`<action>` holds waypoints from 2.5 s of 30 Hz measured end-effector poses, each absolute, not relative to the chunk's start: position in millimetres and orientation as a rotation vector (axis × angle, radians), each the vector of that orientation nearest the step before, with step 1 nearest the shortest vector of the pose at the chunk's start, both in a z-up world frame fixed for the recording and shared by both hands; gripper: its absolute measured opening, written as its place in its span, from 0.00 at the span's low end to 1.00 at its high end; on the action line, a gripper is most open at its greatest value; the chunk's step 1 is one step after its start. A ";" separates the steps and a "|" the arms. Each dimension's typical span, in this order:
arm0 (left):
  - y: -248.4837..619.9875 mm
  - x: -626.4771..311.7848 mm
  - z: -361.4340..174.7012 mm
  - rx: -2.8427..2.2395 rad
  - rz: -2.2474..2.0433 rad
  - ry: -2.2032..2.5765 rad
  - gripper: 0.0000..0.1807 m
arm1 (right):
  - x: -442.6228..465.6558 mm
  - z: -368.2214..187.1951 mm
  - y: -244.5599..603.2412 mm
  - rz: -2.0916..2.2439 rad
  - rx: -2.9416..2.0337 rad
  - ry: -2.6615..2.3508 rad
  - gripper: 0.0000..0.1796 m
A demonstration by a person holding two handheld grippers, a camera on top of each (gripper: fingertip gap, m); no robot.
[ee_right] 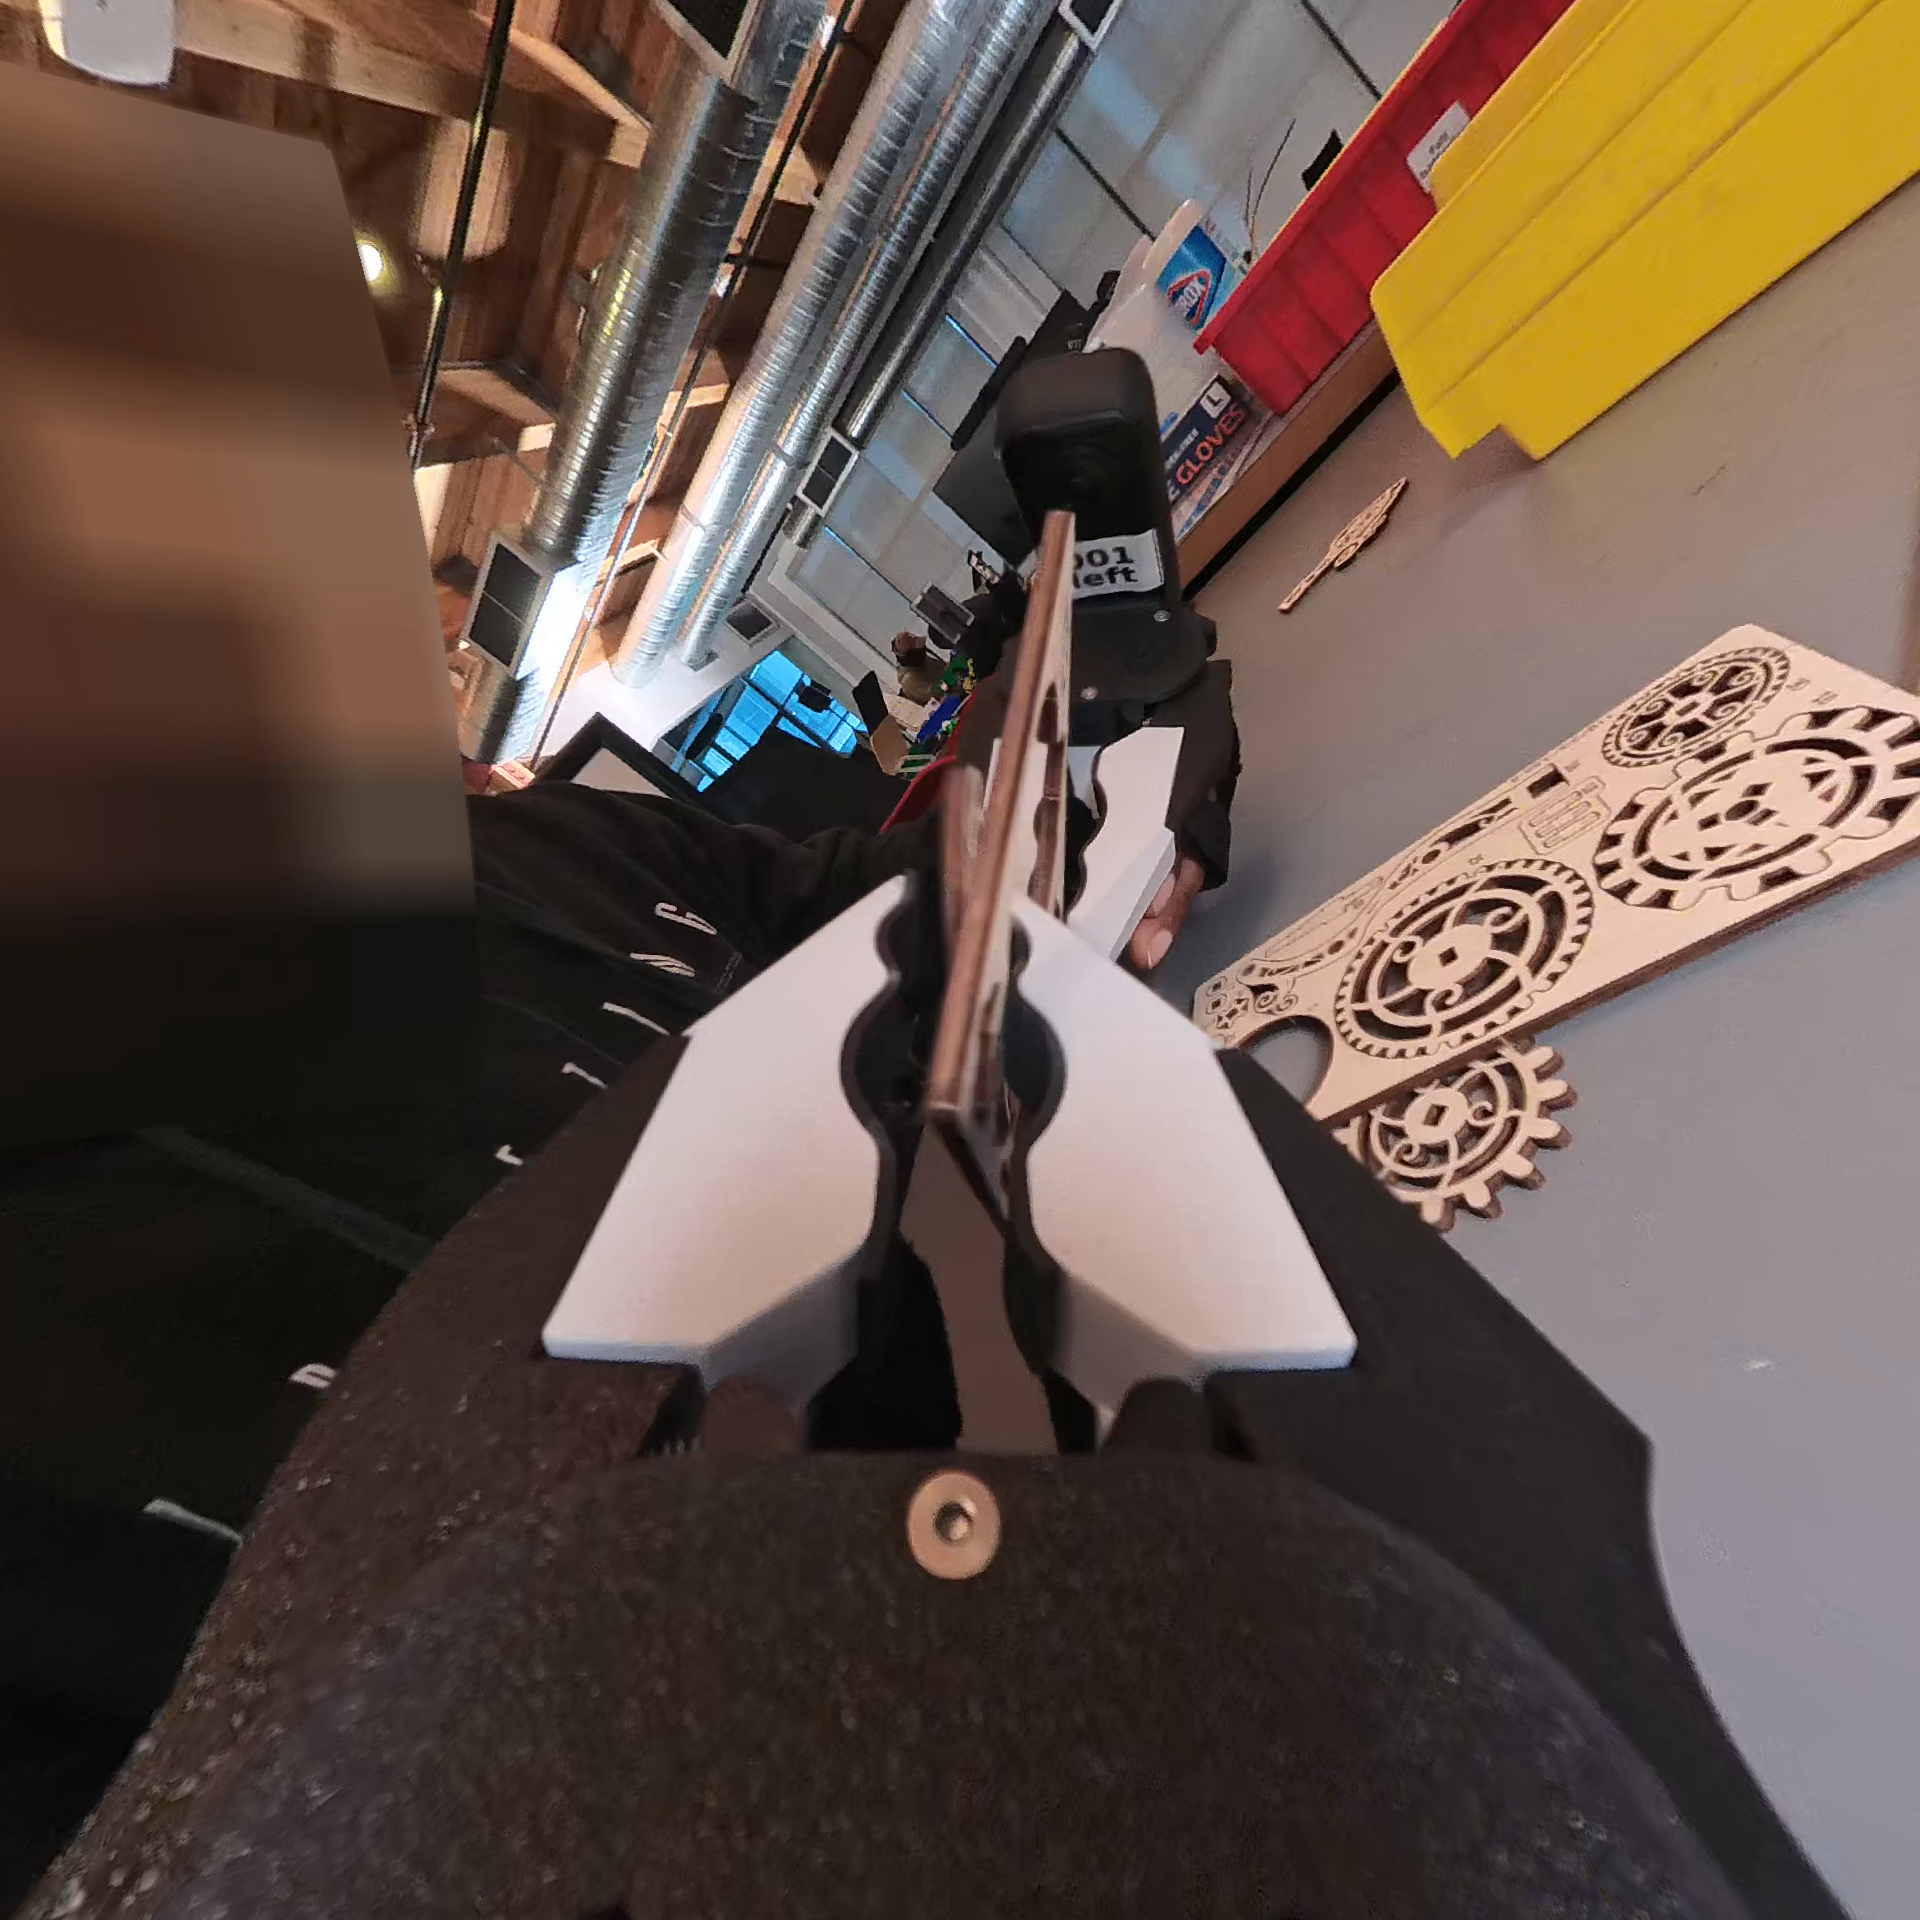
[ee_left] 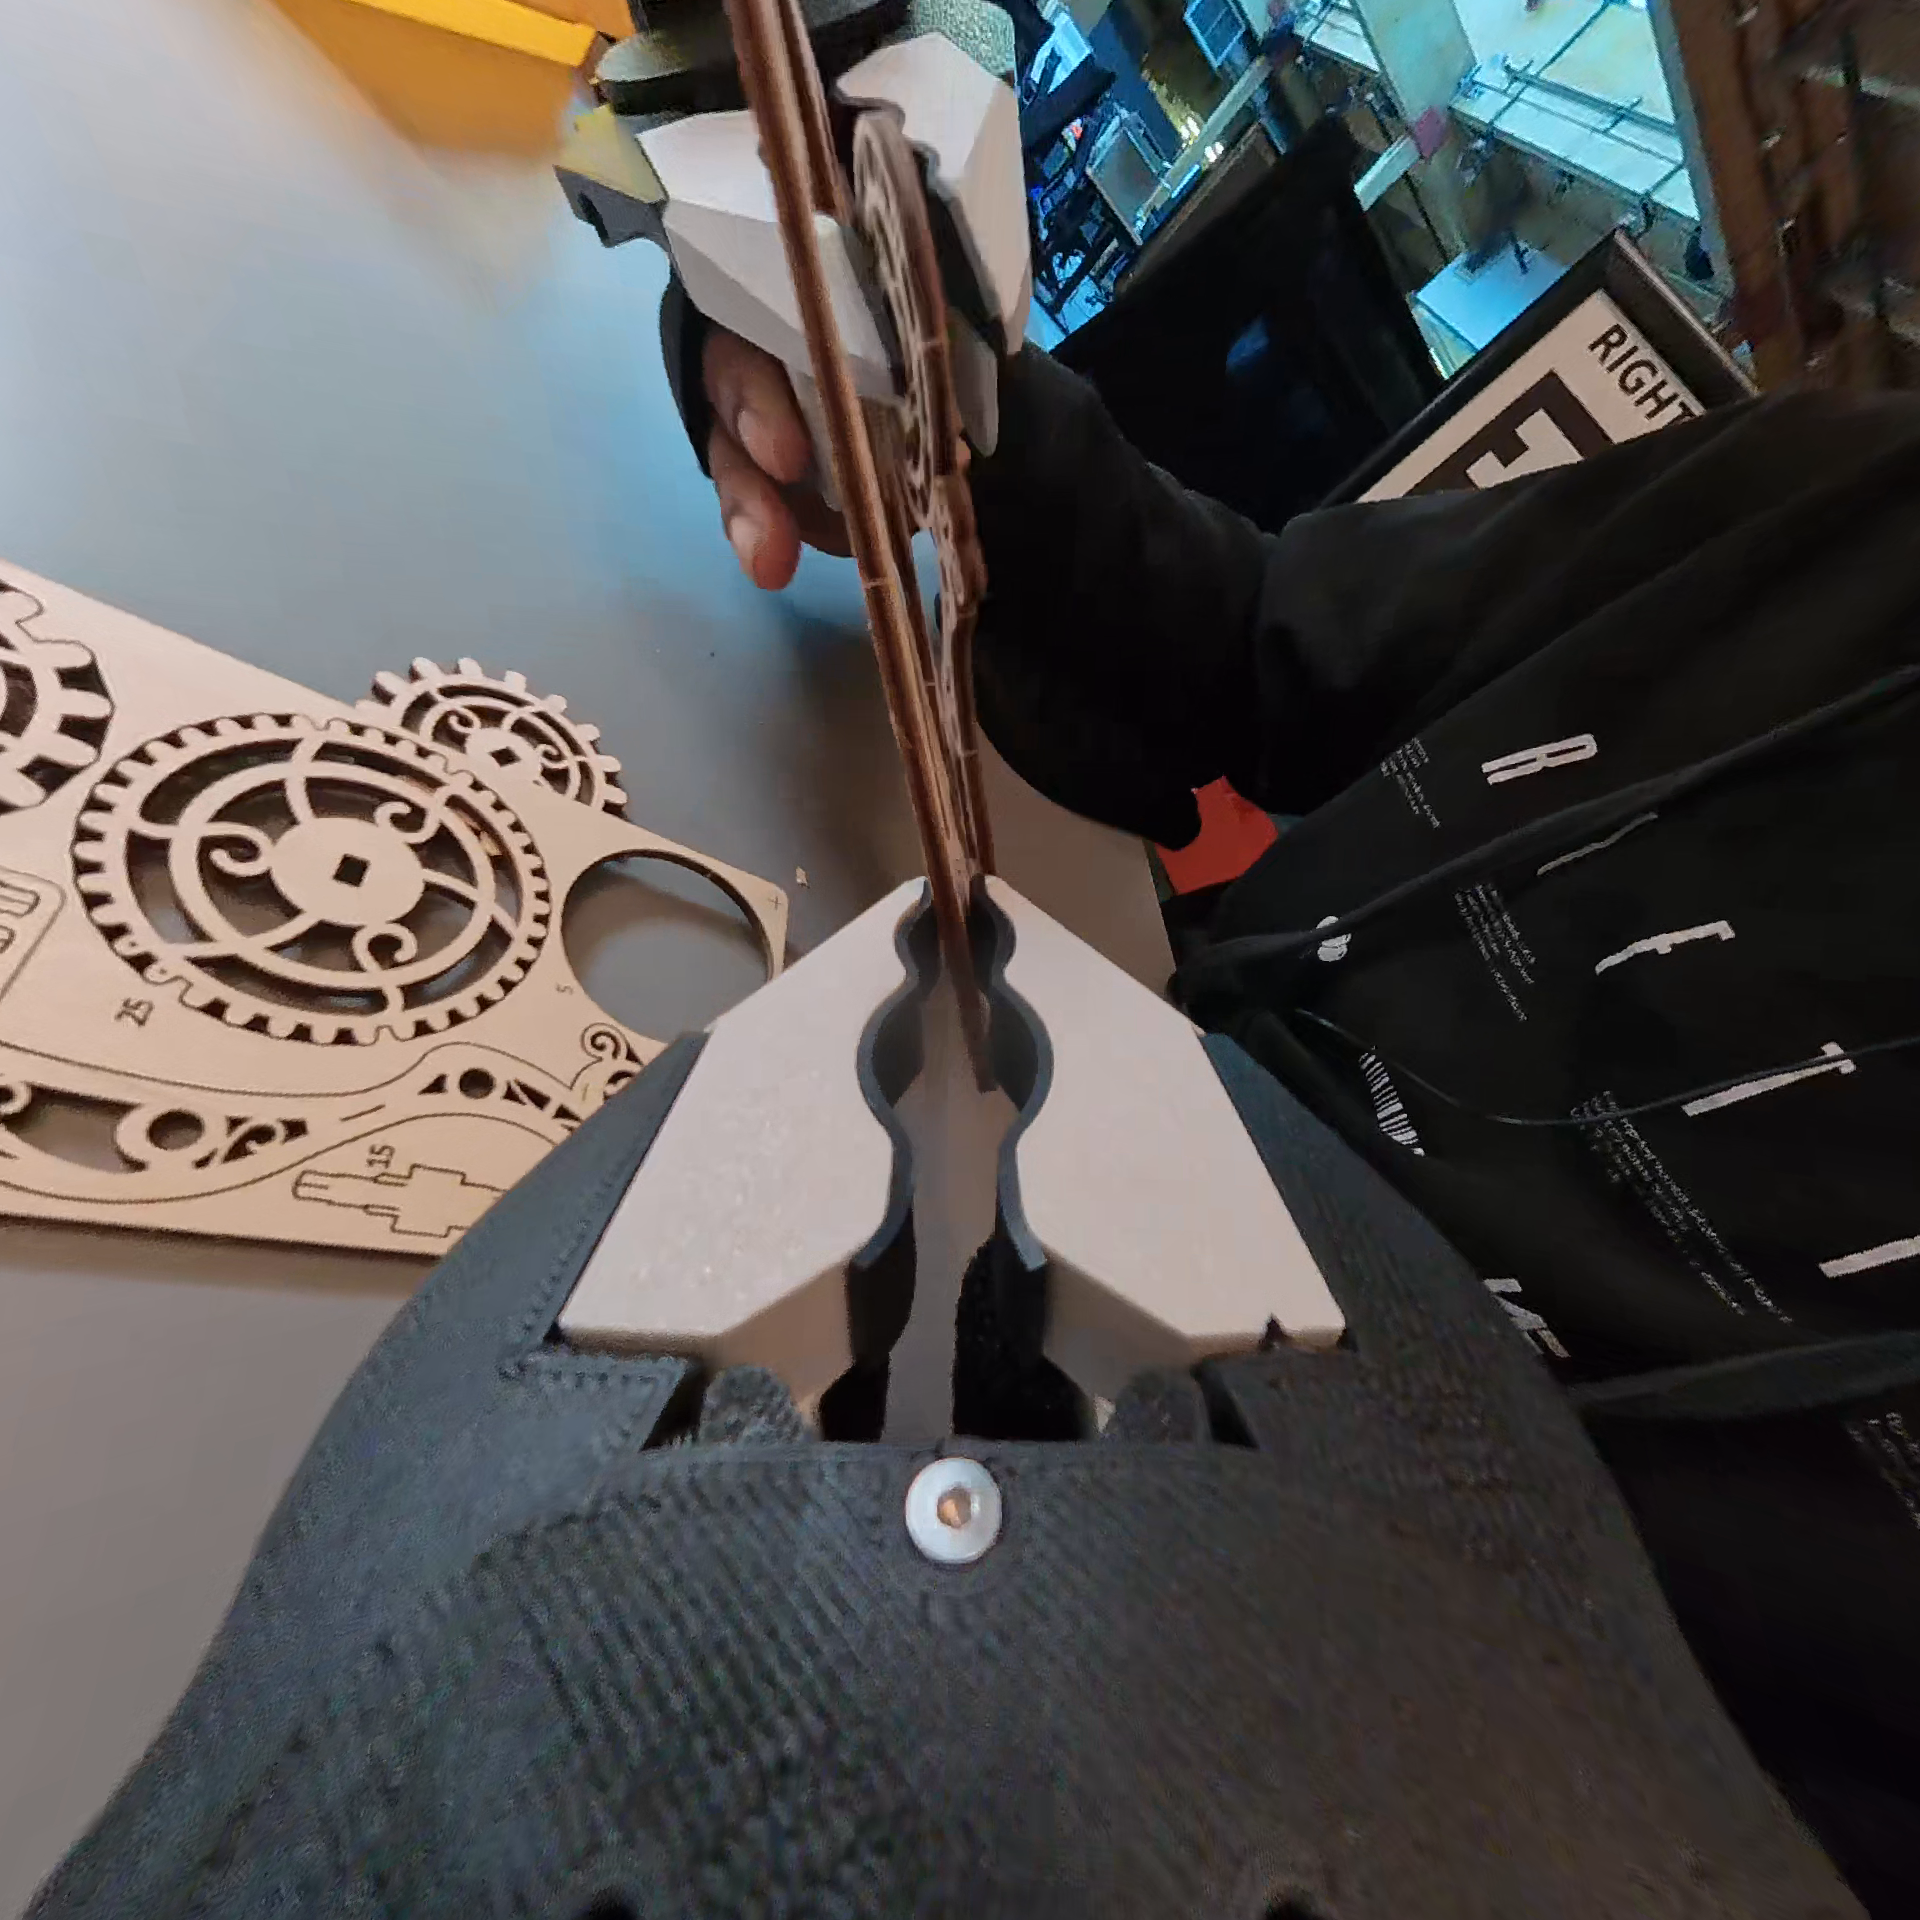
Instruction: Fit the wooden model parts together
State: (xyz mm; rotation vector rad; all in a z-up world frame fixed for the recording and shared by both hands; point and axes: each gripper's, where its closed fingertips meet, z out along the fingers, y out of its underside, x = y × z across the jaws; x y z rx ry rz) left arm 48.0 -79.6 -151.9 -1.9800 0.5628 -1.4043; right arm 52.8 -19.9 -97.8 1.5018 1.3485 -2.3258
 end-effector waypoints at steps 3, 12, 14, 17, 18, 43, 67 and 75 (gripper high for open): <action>-78.1 49.5 -146.6 -1.938 -1.442 0.539 0.01 | 49.1 -94.7 -5.8 -2.357 1.600 1.326 0.23; -48.4 21.0 -135.1 -1.830 -1.490 0.173 0.01 | 65.0 -100.7 64.8 -2.244 2.275 1.542 0.30; -40.5 6.4 -134.4 -1.811 -1.428 0.118 0.01 | 76.5 -106.7 48.5 -2.068 2.275 1.793 0.27; -30.3 -19.2 -125.2 -1.745 -1.326 0.053 0.00 | 86.6 -140.2 10.8 -1.706 2.211 2.054 0.26; -26.4 -29.6 -123.7 -1.731 -1.277 0.021 0.00 | 87.7 -151.3 -4.1 -1.616 2.180 2.100 0.26; -158.6 -166.7 -129.5 -1.809 -1.028 -0.376 0.01 | 129.1 -185.2 -56.2 -0.566 1.595 2.914 0.03; -200.5 -208.8 -166.7 -2.042 -0.147 -0.430 0.36 | 133.6 -175.4 56.0 -0.621 1.893 2.940 0.17; -147.8 -131.9 -140.6 -2.075 -0.275 0.021 0.35 | 105.7 -170.7 10.6 -0.849 1.902 2.980 0.17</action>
